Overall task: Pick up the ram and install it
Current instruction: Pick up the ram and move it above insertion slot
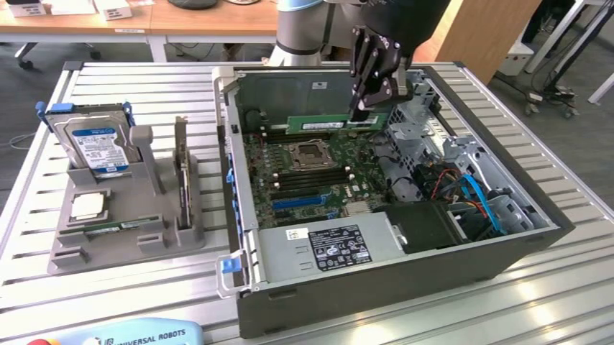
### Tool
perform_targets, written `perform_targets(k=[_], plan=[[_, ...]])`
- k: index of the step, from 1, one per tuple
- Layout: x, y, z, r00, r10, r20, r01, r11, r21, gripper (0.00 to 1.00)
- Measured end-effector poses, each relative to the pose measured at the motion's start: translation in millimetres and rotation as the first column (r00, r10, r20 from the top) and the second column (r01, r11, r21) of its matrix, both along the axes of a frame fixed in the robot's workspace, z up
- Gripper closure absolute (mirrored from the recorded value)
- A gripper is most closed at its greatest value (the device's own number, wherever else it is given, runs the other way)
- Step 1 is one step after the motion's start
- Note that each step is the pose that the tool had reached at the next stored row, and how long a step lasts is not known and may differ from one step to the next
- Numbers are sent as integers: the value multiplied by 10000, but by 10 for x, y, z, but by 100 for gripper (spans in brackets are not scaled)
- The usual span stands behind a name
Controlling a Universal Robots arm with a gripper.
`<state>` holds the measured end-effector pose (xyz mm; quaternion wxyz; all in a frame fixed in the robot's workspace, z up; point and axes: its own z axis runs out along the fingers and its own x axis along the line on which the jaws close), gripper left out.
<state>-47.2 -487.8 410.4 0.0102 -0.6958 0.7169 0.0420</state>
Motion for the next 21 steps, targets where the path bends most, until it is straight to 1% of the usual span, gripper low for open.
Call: perform_targets(k=[10, 17, 19, 21], plan=[[88, 0, -1, 10000, 0, 0, 0, 10000, 55, 88], [94, 0, -1, 10000, 0, 0, 0, 10000, 59, 88], [95, 15, 0, 10000, 1, -1, -1, 10000, 57, 88], [94, 41, -4, 10000, 0, 0, 0, 10000, 60, 88]])
